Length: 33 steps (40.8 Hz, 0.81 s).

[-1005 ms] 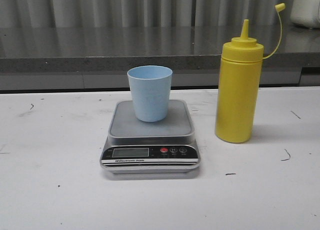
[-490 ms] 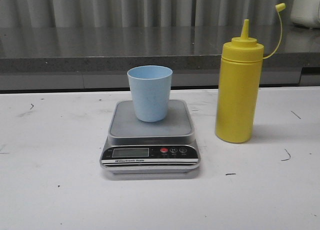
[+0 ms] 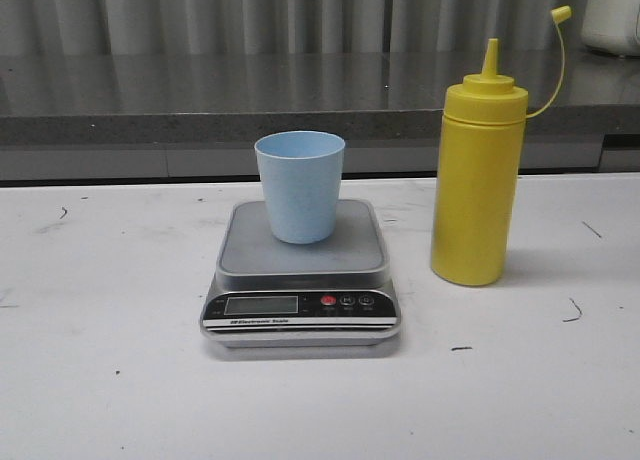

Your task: Pour seasoning into cup on scale with both arms

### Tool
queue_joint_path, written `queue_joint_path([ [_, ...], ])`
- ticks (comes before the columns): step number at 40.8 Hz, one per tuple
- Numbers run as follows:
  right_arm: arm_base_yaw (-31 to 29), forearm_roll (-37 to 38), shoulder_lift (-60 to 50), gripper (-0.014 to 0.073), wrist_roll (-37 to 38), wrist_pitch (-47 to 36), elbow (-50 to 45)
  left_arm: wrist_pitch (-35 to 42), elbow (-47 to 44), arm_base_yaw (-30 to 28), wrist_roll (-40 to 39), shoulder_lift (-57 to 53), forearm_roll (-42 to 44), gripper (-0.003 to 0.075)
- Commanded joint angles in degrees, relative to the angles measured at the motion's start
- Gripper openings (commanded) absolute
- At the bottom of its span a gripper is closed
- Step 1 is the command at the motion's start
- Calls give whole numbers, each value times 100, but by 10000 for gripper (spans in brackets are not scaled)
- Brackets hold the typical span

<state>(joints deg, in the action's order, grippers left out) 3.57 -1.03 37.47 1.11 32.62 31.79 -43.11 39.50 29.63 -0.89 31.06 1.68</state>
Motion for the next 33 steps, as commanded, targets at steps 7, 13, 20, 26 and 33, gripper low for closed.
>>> queue_joint_path([
  [7, 57, -54, 22, 579, -237, -603, 259, 461, 153, -3, 9, 29, -12, 419],
  [13, 426, -54, 22, 598, -355, -554, 432, 461, 153, -3, 9, 29, -12, 419],
  [20, 1072, -54, 28, 598, -594, -448, 543, 461, 153, -3, 9, 29, -12, 419],
  [26, 1284, -54, 139, 598, -594, -583, 543, 461, 153, -3, 9, 29, -12, 419],
  [33, 1284, -295, 139, 598, -570, -1146, 538, 461, 153, -3, 9, 29, -12, 419],
])
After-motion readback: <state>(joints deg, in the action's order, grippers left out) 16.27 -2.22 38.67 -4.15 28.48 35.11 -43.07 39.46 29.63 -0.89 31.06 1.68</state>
